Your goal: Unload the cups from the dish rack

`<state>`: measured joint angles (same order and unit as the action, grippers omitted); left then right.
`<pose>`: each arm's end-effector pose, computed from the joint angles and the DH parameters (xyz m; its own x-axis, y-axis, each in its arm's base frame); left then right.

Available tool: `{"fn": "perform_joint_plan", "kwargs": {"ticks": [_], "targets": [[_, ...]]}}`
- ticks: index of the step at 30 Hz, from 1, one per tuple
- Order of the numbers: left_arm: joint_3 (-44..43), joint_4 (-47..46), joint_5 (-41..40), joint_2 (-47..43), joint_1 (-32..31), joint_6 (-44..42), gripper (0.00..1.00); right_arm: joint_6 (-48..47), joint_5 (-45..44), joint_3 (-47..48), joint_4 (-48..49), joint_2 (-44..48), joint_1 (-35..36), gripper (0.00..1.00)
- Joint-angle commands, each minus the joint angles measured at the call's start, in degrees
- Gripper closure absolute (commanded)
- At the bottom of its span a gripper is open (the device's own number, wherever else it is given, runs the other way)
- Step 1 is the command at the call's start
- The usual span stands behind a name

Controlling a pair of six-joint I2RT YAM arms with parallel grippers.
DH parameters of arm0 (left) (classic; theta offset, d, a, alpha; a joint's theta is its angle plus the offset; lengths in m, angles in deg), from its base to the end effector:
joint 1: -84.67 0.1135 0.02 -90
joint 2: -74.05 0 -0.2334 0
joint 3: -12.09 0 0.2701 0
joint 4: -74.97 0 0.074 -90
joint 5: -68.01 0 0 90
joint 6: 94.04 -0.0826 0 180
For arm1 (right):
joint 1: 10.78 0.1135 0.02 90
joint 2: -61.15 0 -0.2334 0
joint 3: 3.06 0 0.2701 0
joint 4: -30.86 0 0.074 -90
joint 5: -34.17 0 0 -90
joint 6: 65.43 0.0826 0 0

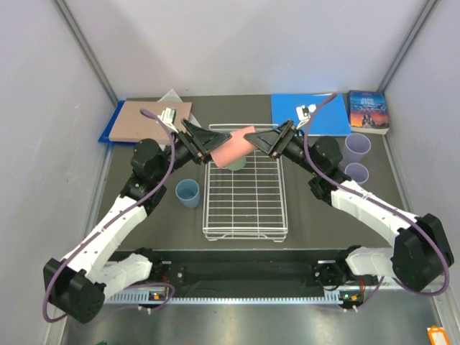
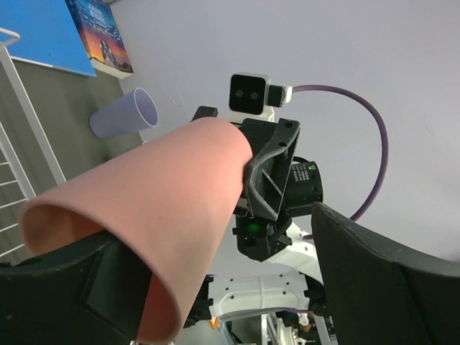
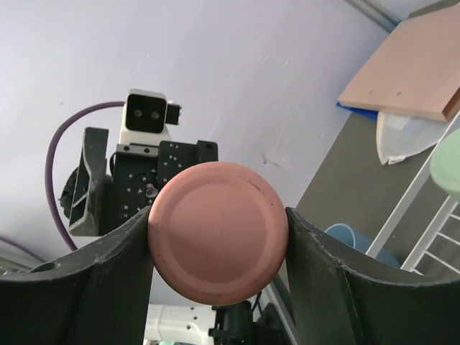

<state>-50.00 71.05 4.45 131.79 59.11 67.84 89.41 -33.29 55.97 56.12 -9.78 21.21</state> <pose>0.2648 -0.1674 0.3526 -0.7046 -0.6063 -0.3686 0.3671 0.1331 -0.9206 0.2837 0.2145 0.3131 -0.6459 0.5822 -0.4938 -0.5199 0.1382 0.8430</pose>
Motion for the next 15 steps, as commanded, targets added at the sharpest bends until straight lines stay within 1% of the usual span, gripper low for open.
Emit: {"fn": "perform_joint_plan", "kwargs": {"ticks": [1,2,3,5,6,8,9,10,12,13,14,15], "targets": [[-0.14,-6.80,2.39,0.27,-0.19,1.42,0.14,2.31,4.08,-0.67,7.18,-1.31,2.11,1.00],[-0.14,-6.80,2.39,0.53,-0.19,1.34,0.17,2.31,4.17,-1.28,7.18,-1.48,2.81,1.00],[-0.05,-6.80,2.31,0.62,-0.19,1.25,0.29,2.22,4.26,-1.63,7.18,-1.57,3.25,1.00],[-0.05,-6.80,2.39,0.97,-0.19,0.99,0.42,1.61,4.35,-3.03,6.21,-0.61,3.52,1.00],[-0.31,-5.84,2.31,1.06,-0.19,0.72,0.54,0.82,4.35,-3.39,5.69,0.00,3.43,1.00],[-1.10,-3.74,2.04,1.33,-0.19,-1.02,0.70,-0.76,4.09,-3.65,2.01,2.02,3.43,1.00],[-2.24,-2.51,1.78,1.41,-0.19,-1.82,0.78,-3.03,3.39,-3.39,0.17,2.90,3.43,1.00],[-3.03,1.68,1.25,1.42,-0.19,-3.74,1.00,-4.36,3.03,-2.61,-3.59,4.56,3.43,1.00],[-6.01,6.79,-0.68,1.94,-0.19,-6.30,1.00,-8.74,1.37,-1.20,-8.53,6.15,3.43,1.00],[-7.25,11.78,-1.21,2.29,-0.19,-9.18,1.00,-10.24,0.32,0.20,-10.82,7.55,3.43,1.00],[-9.00,15.05,-2.26,3.60,-0.19,-10.78,1.00,-11.74,-0.82,1.08,-16.84,8.35,3.43,0.98],[-10.58,18.39,-2.79,4.31,-0.19,-12.36,1.00,-14.45,-3.97,1.96,-19.60,9.05,3.43,0.92]]}}
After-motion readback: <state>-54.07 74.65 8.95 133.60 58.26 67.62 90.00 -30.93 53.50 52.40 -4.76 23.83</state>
